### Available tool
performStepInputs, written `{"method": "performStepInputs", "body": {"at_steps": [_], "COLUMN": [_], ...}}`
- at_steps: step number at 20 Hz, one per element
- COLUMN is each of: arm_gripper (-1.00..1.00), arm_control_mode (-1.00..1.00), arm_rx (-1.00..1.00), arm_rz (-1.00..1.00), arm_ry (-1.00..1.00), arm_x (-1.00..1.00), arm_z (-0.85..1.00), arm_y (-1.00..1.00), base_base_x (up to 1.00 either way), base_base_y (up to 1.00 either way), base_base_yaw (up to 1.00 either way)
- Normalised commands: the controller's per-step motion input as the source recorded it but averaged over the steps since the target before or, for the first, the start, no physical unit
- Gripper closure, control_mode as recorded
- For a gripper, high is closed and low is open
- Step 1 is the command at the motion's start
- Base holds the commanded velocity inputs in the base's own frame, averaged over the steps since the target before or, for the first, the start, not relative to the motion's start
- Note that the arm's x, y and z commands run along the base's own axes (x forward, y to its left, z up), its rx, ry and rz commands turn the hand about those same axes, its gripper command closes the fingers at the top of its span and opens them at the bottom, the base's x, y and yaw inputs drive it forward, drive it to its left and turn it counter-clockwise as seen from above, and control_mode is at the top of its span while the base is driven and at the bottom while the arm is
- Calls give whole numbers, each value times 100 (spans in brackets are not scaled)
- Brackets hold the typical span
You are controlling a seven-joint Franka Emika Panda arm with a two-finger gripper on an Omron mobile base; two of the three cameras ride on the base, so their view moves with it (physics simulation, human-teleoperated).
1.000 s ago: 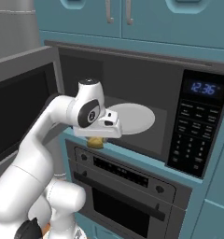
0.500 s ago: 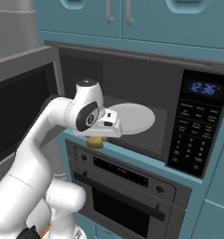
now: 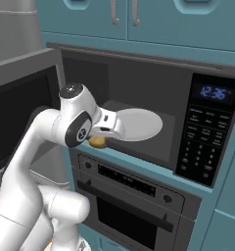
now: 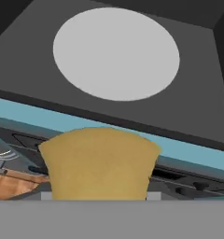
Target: Place the sponge inside the microwave to prepare for sanitizing.
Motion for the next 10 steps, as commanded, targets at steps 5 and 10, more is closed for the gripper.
{"method": "performStepInputs", "body": {"at_steps": [5, 10], "arm_gripper": [100, 100], "arm_control_mode": [-100, -100], "arm_rx": [0, 2], "arm_rz": [-12, -9], "arm_ry": [0, -4], "arm_x": [58, 79], "arm_z": [3, 1], "arm_y": [0, -11], "base_base_x": [0, 0], "base_base_y": [0, 0], "base_base_yaw": [0, 0]}}
